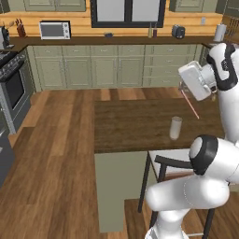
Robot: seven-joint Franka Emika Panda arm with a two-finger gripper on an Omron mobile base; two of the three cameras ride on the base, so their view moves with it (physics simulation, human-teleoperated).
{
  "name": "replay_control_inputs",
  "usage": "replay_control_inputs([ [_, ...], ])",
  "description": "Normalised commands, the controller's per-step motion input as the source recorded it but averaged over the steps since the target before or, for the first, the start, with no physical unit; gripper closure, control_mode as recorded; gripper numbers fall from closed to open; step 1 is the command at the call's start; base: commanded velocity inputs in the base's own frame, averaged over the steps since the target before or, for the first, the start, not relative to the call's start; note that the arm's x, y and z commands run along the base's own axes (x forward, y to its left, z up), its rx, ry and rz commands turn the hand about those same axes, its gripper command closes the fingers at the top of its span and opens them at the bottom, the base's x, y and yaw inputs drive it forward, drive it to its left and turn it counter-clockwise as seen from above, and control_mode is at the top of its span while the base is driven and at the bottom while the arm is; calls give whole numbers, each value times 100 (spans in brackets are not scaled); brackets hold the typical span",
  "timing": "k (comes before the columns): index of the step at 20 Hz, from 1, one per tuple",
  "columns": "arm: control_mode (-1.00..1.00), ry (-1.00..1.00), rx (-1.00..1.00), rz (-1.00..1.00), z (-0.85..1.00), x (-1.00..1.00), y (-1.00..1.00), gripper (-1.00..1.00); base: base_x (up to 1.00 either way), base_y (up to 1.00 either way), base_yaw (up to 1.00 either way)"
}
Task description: Take a straw from the drawer in front and place it inside the glass cup on the dining counter.
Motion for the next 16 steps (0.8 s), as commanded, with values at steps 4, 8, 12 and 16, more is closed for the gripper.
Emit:
replay_control_inputs([
  [4,-100,-1,30,0,-34,85,-9,100,0,0,0],
  [8,-100,0,25,0,-24,67,-17,100,0,0,0],
  [12,-100,0,8,-5,-2,64,-42,100,0,0,0],
  [16,-100,0,0,-9,0,44,-53,100,0,0,0],
])
